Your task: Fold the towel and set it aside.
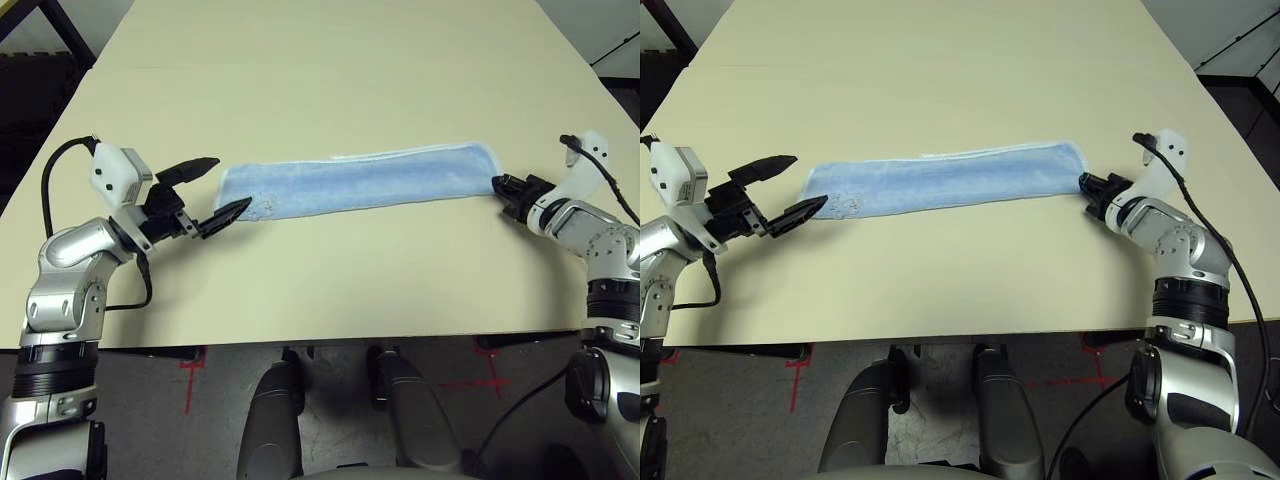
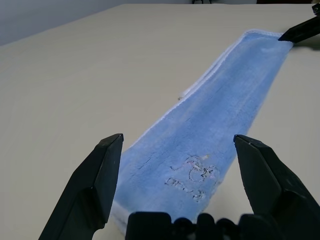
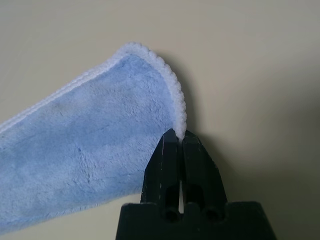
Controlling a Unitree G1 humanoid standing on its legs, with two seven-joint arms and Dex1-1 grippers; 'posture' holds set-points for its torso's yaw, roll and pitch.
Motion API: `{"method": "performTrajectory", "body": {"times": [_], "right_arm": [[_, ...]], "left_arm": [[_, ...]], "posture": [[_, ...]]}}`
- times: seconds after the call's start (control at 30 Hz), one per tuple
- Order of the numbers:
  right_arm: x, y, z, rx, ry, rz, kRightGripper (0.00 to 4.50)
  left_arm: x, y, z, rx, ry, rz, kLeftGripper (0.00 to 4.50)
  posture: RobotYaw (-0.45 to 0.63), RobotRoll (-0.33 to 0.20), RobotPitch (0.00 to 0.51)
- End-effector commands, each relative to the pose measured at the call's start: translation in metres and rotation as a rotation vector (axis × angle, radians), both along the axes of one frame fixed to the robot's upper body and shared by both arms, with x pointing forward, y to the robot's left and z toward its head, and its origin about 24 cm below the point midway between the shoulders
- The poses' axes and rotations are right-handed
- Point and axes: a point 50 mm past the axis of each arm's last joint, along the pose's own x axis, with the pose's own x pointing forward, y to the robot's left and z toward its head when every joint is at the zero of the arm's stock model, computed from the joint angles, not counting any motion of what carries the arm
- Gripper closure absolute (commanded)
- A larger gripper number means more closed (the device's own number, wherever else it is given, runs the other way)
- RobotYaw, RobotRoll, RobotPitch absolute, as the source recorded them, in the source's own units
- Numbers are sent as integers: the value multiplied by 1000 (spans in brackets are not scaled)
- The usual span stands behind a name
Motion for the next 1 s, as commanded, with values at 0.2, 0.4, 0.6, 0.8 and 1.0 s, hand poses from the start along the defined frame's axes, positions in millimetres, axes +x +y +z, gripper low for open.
{"method": "performTrajectory", "body": {"times": [0.2, 0.4, 0.6, 0.8, 1.0], "right_arm": [[-7, -11, -3, -11, 30, -49, 4481], [0, -1, 10, 50, -67, -29, 4481], [4, 18, 33, 133, -200, 70, 4481], [3, 37, 36, -55, -214, 179, 4481], [1, 57, 39, -436, -278, 349, 4481]], "left_arm": [[2, -2, -2, 18, 8, -14, 0], [2, -2, -1, 19, 6, -15, 0], [3, -2, -1, 20, 3, -11, 0], [3, -1, -1, 20, -1, -6, 0], [3, -2, -1, 18, -4, -2, 0]], "posture": [[-225, 0, 232], [-223, 0, 233], [-216, 0, 224], [-211, 0, 221], [-207, 0, 217]]}}
